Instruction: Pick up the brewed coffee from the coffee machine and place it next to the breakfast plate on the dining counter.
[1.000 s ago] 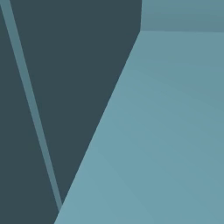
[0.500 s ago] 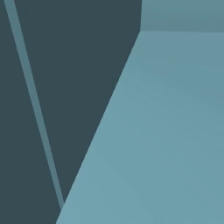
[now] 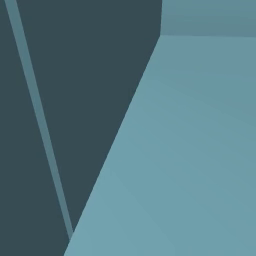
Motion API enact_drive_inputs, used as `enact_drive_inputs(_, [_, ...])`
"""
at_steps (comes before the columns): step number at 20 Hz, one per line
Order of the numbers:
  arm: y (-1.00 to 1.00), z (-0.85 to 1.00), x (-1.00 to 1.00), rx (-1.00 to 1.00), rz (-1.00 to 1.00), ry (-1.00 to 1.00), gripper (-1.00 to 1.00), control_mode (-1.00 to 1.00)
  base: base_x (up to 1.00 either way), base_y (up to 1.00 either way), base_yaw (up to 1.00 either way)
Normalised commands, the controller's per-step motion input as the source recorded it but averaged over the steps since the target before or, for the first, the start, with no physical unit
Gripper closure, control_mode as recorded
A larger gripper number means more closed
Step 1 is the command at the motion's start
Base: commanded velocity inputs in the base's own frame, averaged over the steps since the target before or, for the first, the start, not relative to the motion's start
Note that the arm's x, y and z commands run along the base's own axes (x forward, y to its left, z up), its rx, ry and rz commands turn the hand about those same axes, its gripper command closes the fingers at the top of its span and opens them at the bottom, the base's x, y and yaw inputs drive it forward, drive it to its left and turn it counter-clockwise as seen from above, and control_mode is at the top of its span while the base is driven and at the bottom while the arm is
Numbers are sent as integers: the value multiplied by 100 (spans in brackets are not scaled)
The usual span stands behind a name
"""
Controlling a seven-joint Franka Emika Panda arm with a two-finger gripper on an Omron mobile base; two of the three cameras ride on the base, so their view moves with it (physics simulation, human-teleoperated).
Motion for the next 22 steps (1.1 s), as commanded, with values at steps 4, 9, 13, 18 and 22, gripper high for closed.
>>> enact_drive_inputs(4, [35,68,-34,-2,13,-1,100,-100,0,0,0])
enact_drive_inputs(9, [59,53,-63,-2,26,-2,100,-100,0,0,0])
enact_drive_inputs(13, [54,44,-71,-1,36,-1,100,-100,0,0,0])
enact_drive_inputs(18, [42,43,-20,-1,33,-1,100,-100,0,0,0])
enact_drive_inputs(22, [44,32,-4,-4,25,0,100,-100,0,0,0])
